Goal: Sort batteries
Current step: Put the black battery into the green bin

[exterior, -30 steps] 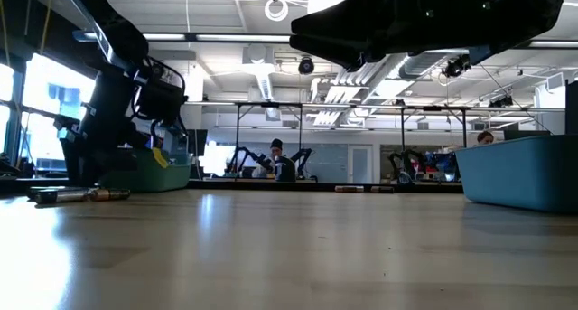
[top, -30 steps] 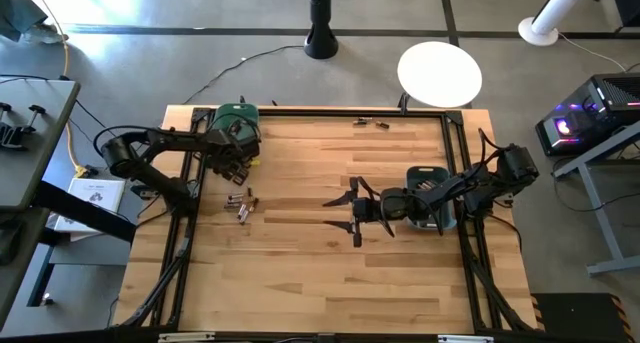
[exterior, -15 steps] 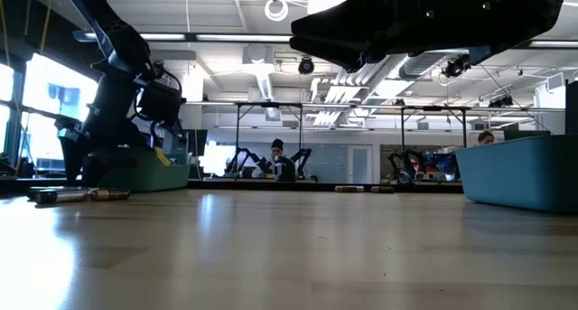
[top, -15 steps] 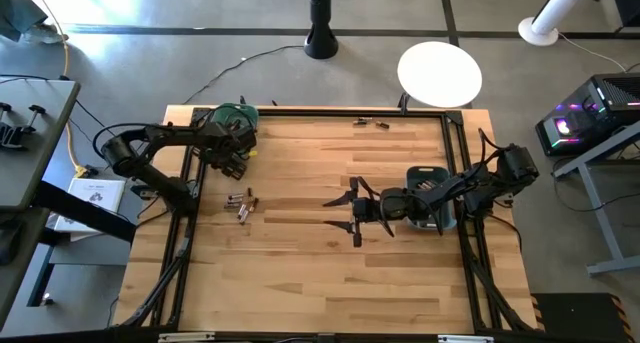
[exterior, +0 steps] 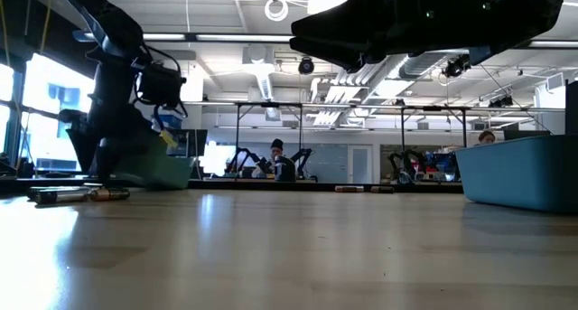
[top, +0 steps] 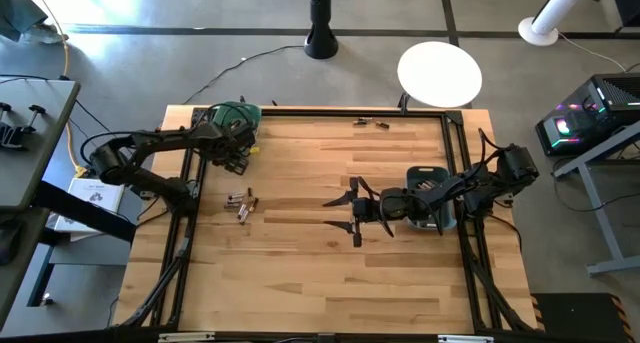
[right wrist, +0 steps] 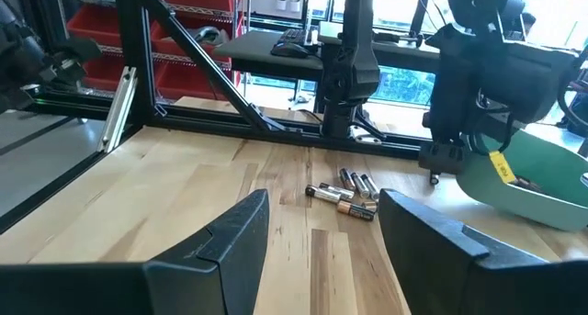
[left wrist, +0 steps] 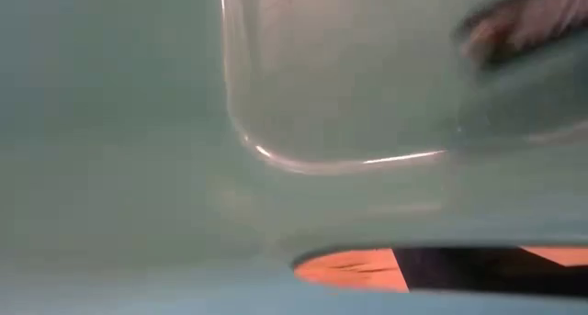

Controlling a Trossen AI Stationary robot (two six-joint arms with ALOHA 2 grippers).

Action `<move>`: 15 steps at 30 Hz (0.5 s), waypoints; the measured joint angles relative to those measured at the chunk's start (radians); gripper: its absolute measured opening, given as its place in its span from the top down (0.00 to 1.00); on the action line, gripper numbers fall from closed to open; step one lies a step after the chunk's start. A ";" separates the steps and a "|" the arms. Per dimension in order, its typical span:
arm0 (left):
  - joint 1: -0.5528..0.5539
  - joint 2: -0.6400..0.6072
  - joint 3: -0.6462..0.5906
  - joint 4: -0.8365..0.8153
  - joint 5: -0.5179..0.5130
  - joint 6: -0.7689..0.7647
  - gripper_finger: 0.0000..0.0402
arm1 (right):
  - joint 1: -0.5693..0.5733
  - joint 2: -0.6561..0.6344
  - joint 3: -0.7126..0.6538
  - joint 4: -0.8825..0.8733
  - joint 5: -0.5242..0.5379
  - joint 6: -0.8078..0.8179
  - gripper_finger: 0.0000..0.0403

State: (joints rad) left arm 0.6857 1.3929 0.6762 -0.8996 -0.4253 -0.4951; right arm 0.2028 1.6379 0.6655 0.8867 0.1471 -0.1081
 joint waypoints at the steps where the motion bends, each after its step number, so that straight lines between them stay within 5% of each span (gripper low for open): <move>1: 0.001 -0.002 0.000 0.001 0.002 -0.009 0.42 | 0.000 0.000 0.000 0.000 0.000 0.001 0.50; 15: -0.012 -0.001 -0.002 0.003 0.082 -0.077 0.51 | 0.000 0.000 0.000 0.000 0.000 0.007 0.50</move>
State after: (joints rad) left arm 0.6741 1.3919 0.6743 -0.8968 -0.3430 -0.5726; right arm 0.2028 1.6379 0.6655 0.8867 0.1471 -0.1009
